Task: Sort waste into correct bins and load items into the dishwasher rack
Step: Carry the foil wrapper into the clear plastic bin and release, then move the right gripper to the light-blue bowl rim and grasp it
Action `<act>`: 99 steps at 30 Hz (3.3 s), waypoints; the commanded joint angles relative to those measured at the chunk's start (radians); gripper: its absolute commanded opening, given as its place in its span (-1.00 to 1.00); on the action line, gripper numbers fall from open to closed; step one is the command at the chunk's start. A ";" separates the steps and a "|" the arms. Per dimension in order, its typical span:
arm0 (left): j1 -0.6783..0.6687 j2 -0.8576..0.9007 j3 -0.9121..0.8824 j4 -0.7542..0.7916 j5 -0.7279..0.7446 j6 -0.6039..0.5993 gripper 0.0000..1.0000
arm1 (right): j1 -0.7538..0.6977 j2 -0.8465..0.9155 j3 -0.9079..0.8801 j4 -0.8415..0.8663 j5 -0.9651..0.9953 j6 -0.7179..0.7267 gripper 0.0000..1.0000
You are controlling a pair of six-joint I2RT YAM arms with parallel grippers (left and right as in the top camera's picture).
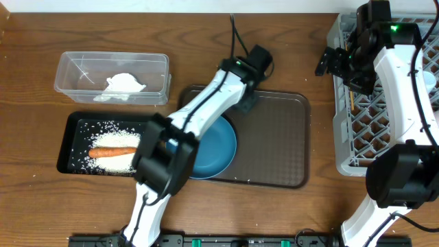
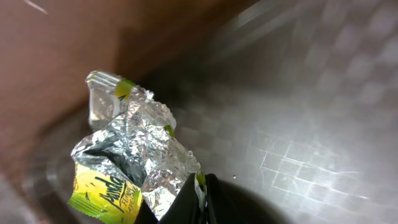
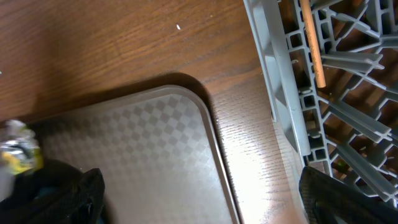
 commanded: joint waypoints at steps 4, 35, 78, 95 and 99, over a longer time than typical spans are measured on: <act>0.104 -0.214 0.009 0.055 -0.013 -0.081 -0.88 | 0.002 -0.014 0.003 -0.001 0.003 0.000 0.99; 0.666 -0.245 0.007 -0.011 0.131 -0.425 0.66 | 0.002 -0.014 0.003 -0.001 0.003 0.000 0.99; 1.199 -0.491 0.006 -0.362 0.007 -0.835 0.96 | 0.030 -0.013 0.000 0.003 -0.430 -0.028 0.99; 1.199 -0.491 0.006 -0.362 0.007 -0.835 0.96 | 0.740 -0.002 -0.031 0.132 0.180 -0.142 0.99; 1.199 -0.491 0.006 -0.362 0.007 -0.835 0.96 | 0.792 0.021 -0.031 0.066 0.371 0.070 0.98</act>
